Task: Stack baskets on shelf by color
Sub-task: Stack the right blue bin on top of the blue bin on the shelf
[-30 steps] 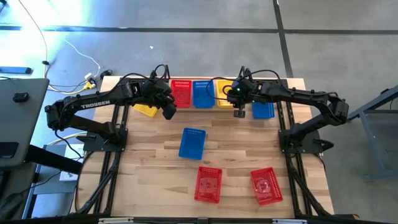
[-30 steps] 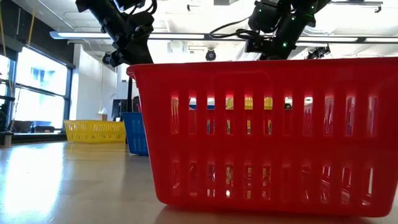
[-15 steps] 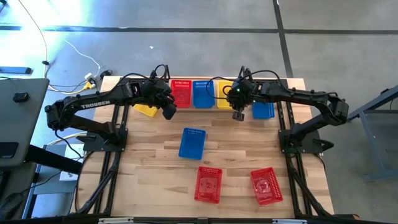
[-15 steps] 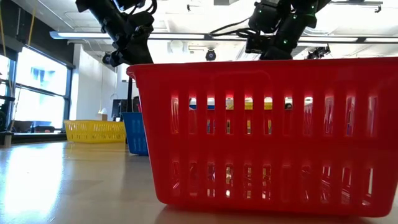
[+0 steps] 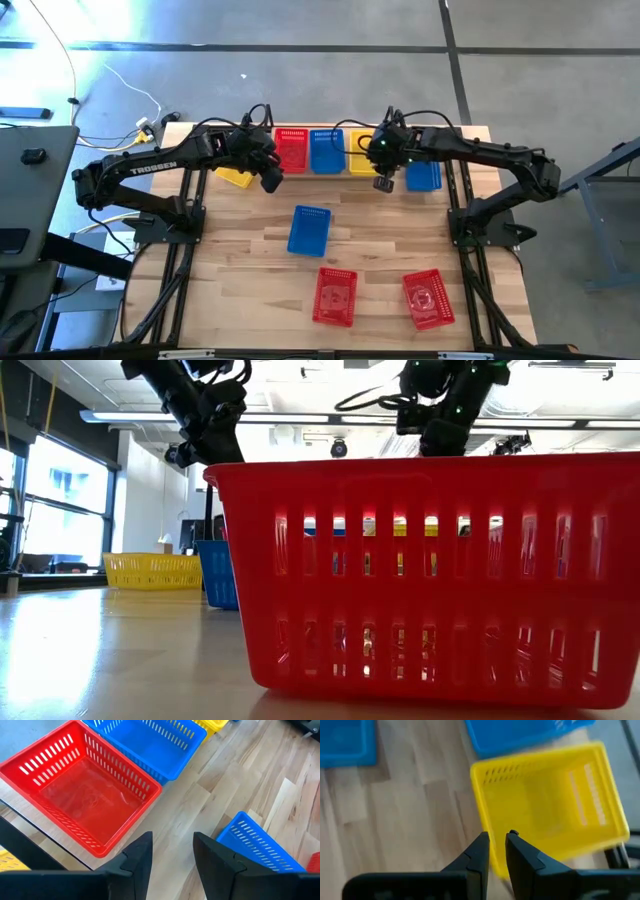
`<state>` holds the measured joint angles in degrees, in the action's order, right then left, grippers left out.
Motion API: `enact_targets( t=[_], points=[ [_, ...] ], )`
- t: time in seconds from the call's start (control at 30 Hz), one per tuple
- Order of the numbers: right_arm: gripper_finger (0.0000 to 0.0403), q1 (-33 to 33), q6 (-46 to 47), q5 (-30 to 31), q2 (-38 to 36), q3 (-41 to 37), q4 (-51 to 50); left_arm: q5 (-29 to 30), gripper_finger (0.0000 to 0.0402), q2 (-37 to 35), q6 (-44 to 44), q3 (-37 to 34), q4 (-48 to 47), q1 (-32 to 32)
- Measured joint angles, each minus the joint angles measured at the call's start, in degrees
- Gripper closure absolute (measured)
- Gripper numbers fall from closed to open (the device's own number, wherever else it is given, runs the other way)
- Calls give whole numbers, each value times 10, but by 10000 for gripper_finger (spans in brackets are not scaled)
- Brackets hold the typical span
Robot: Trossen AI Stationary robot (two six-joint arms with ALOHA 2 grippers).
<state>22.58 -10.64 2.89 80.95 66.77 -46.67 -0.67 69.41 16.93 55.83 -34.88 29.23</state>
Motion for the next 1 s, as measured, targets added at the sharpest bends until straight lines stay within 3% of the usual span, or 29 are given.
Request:
enact_targets(
  t=[0.27,0.57,0.83,1.0],
  points=[
    [354,-40,12,6,-31,18,-55,14,271,0,-2,0,8,0],
    [354,-33,64,83,-116,18,-78,14,271,0,-7,0,9,0],
    [354,41,127,160,-164,18,-108,14,271,0,-7,0,13,0],
    [354,128,174,158,-168,18,-130,14,271,0,-7,0,13,0]
  ],
)
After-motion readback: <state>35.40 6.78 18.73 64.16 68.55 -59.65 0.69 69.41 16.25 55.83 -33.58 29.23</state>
